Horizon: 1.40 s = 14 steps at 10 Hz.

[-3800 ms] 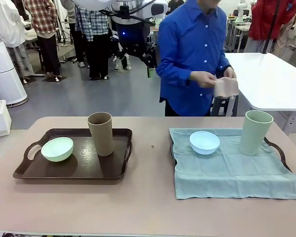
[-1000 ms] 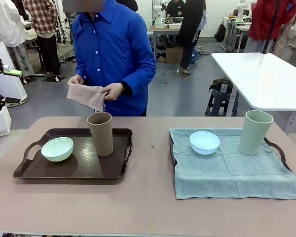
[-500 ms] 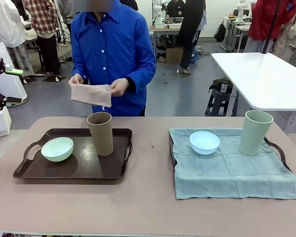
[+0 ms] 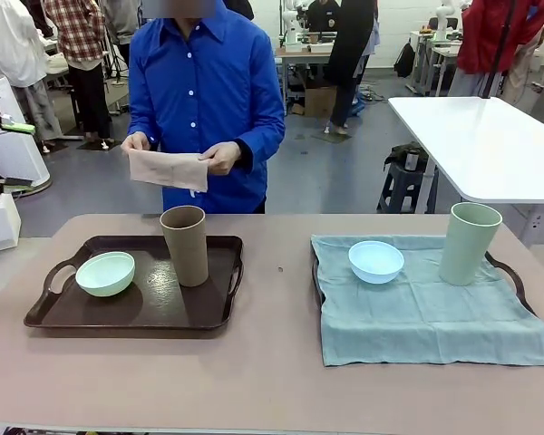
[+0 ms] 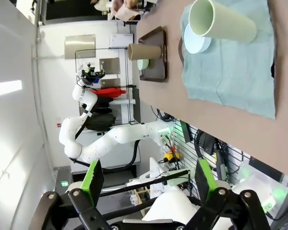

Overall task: Set up a tray with a mat and arrange the tableware.
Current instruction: Pick up the Picnic Bowl and Reusable plastic cup from the Handle tray in front of the human's position and hold them in the air.

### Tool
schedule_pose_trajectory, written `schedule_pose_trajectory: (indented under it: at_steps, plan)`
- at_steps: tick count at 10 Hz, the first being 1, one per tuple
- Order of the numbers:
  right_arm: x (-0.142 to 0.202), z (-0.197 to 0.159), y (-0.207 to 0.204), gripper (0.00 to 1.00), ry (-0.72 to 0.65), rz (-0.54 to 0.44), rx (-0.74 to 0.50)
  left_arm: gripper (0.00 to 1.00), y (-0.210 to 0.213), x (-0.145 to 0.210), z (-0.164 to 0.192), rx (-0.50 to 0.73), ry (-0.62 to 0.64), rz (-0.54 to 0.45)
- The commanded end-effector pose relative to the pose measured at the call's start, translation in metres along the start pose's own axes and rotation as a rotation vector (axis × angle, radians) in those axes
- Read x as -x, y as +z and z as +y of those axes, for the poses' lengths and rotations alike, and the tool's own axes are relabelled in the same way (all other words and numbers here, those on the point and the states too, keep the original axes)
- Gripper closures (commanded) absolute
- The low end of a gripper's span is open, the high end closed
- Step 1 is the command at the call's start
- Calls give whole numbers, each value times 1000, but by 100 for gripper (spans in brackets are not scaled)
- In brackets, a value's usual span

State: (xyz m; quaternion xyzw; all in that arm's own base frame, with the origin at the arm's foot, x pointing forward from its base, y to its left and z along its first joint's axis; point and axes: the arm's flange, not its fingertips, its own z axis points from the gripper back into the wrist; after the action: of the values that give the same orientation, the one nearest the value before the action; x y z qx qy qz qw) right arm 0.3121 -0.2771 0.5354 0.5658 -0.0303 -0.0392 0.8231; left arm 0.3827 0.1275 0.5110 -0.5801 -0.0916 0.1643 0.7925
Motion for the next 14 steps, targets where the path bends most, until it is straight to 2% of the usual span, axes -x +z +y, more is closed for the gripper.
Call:
schedule_pose_trajectory:
  at_steps: [1,3,4,5,7,8,14]
  plan:
    - [8,-13,7,0,-54,-8,-41,0,44,-44,2,8,139,97]
    - [13,-18,11,0,-87,-13,-29,0,70,-61,14,-105,126,220]
    - [18,-18,13,0,-92,-7,-35,0,81,-63,18,-140,84,234]
    - [22,-17,14,0,-97,9,-63,0,91,-66,17,-138,54,243]
    - [21,-18,15,0,-117,4,-77,0,98,-62,22,-103,26,197]
    - [18,-20,13,0,-73,-9,-49,0,87,-65,19,-132,94,224]
    - [18,-20,13,0,-73,-9,-49,0,87,-65,19,-132,94,224]
